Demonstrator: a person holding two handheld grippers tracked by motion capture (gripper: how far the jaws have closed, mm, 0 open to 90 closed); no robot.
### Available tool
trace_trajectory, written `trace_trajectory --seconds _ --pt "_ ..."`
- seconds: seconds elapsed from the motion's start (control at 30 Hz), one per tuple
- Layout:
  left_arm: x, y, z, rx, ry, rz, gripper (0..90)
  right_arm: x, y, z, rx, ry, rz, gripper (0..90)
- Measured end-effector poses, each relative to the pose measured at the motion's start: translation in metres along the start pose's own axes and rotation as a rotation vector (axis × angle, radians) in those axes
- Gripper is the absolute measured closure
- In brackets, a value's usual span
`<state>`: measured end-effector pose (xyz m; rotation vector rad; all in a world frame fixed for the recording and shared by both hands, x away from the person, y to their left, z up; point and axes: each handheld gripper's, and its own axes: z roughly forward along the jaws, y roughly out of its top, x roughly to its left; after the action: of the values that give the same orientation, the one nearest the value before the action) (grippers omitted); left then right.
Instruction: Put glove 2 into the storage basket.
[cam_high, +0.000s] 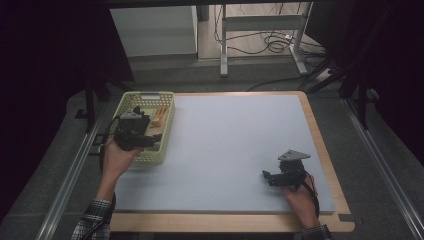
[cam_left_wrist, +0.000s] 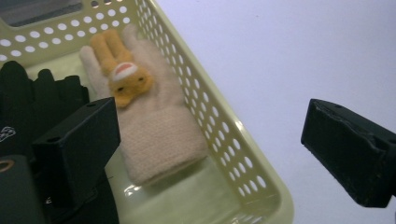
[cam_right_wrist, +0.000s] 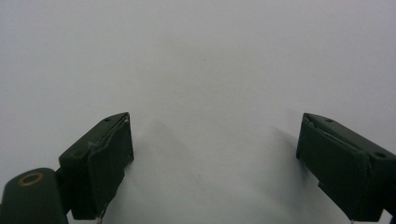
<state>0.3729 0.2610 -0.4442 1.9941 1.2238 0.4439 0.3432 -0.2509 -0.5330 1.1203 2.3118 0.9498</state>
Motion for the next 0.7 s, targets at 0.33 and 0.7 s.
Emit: trace_trajectory --seconds 0.33,0.7 --pt "-0.011 -0.001 0.000 -0.007 -0.018 0.025 4.6 0.000 0.000 0.000 0.000 0.001 0.001 10.6" --pt "-0.027 -0.001 0.006 -0.008 -0.044 0.059 4.5 0.000 0.000 0.000 0.000 0.000 0.001 10.6"
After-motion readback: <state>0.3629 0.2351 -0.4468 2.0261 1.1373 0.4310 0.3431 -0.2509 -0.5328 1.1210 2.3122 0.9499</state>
